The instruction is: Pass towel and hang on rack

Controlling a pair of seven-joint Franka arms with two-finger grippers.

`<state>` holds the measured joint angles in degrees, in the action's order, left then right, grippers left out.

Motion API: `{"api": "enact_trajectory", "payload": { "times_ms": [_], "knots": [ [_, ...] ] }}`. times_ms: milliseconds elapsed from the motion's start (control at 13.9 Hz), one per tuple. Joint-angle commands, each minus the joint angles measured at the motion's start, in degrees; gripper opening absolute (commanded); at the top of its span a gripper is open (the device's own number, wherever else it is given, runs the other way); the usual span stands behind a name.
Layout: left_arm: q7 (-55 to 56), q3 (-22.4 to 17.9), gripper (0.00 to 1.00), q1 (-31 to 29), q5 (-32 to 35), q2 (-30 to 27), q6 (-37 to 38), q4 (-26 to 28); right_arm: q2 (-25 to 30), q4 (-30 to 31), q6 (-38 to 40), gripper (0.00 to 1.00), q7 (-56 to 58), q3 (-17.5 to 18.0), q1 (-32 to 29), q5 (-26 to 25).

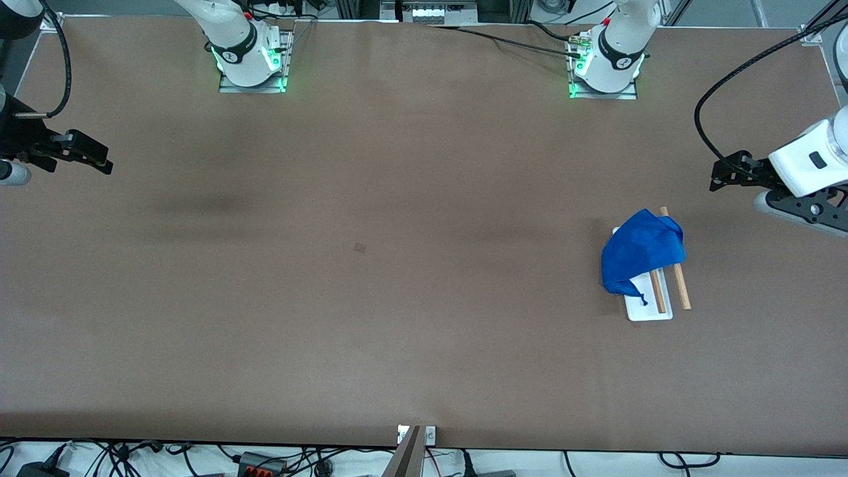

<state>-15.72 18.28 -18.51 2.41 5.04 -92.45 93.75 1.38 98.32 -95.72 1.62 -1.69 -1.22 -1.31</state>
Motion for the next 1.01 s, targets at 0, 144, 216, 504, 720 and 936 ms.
{"api": "enact_trajectory", "payload": {
  "times_ms": [0, 144, 216, 504, 720, 936],
  "knots": [
    [3.4, -13.1, 1.00, 11.5, -2.3, -4.2, -1.3, 4.2, 1.9, 2.0, -0.2, 1.00, 0.4, 0.2, -0.1, -0.4],
    [4.5, -14.1, 1.00, 12.5, -2.4, -5.0, 0.2, 4.7, 2.1, 2.7, -0.7, 1.00, 0.3, 0.3, -0.1, -0.4],
    [7.2, -14.1, 1.00, 12.6, -2.6, -5.0, 0.9, 4.8, 2.1, 2.7, -0.9, 1.00, 0.3, 0.2, -0.1, -0.4],
    [9.5, -14.2, 1.00, 13.4, -5.1, -5.0, 1.8, 4.8, 2.1, 2.4, -1.3, 1.00, 0.4, 0.2, -0.1, -0.4],
    [9.6, -14.6, 1.00, 13.4, -5.3, -5.0, 1.8, 4.8, 2.0, 2.2, -0.9, 1.00, 0.3, 0.3, -0.1, 0.0],
    [9.7, -14.7, 1.00, 13.4, -5.3, -5.0, 1.8, 4.8, 2.0, 2.2, -0.7, 1.00, 0.3, 0.3, -0.1, 0.0]
  ]
}}
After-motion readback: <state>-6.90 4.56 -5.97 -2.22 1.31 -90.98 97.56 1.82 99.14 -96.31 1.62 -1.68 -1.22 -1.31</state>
